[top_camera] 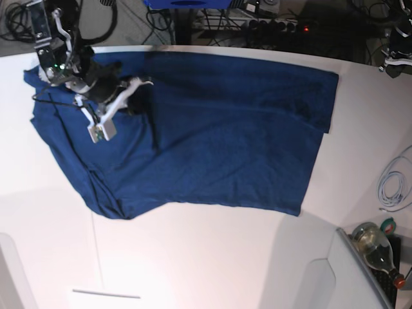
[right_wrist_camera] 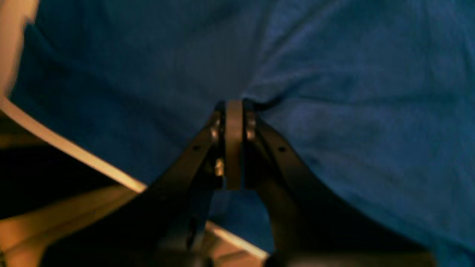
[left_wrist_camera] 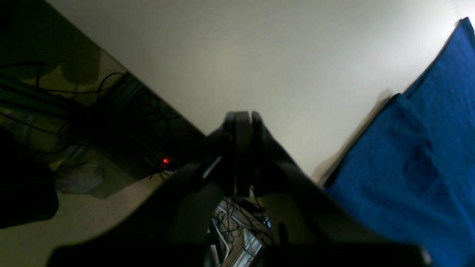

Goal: Layout the t-shirt on the table in an organized manner, then fold the t-shirt properly
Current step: 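Grasp the shirt sleeve with the right gripper and drag it inward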

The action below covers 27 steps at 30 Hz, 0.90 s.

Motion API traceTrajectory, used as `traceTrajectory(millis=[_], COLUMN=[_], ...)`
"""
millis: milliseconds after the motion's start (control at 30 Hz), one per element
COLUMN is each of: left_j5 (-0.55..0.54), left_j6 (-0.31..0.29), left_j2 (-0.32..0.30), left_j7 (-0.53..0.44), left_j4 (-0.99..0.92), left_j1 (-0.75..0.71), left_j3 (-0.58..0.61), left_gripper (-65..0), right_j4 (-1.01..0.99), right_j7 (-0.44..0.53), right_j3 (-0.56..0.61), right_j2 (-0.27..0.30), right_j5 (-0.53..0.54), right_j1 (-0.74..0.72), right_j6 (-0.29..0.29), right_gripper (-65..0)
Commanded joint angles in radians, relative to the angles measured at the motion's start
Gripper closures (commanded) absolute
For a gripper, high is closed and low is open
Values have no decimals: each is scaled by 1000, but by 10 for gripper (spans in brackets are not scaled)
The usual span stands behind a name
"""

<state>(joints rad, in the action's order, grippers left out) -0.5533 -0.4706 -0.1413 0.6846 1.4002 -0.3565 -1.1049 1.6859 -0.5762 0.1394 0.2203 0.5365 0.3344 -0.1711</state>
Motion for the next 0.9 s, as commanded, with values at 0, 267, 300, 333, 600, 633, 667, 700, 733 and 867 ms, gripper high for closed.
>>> traceTrajectory(millis=[0, 267, 300, 333, 600, 633, 667, 700, 733, 867], left_j5=[-15, -15, -15, -15, -15, -15, -15, -15, -15, -15], left_j6=[-3, -3, -3, -3, -4, -4, -4, -4, -4, -4], left_j2=[-19, -19, -19, -19, -19, -19, -19, -19, -19, -19], left_j7=[-22, -21, -21, -21, -22, -22, -22, -22, -22, -22], left_j4=[14, 14, 14, 14, 15, 17, 17, 17, 17, 20], left_j1=[-6, -5, -5, -5, -20, -23, -25, -25, -25, -26], left_j3=[-5, -1, -1, -2, -5, -5, -5, -5, -5, -5], left_gripper=[0, 0, 0, 0, 0, 0, 0, 0, 0, 0], right_j4=[43, 44, 39, 39, 47, 32, -2, -42, -83, -270], right_j7=[23, 17, 17, 17, 46, 46, 45, 45, 45, 45], right_j3=[12, 16, 16, 16, -34, -45, -57, -63, -67, -67], right_j2=[4, -2, -2, -2, -15, -31, -43, -48, -49, -55], right_j5=[12, 14, 14, 14, 18, 14, 12, 12, 12, 12], right_j1=[9, 48, 48, 48, -25, -59, -100, -140, -180, -314], right_j6=[-6, -5, -5, -5, 3, 3, 3, 3, 3, 3], right_gripper=[0, -6, -38, -77, -324, -323, -323, -324, -326, -326])
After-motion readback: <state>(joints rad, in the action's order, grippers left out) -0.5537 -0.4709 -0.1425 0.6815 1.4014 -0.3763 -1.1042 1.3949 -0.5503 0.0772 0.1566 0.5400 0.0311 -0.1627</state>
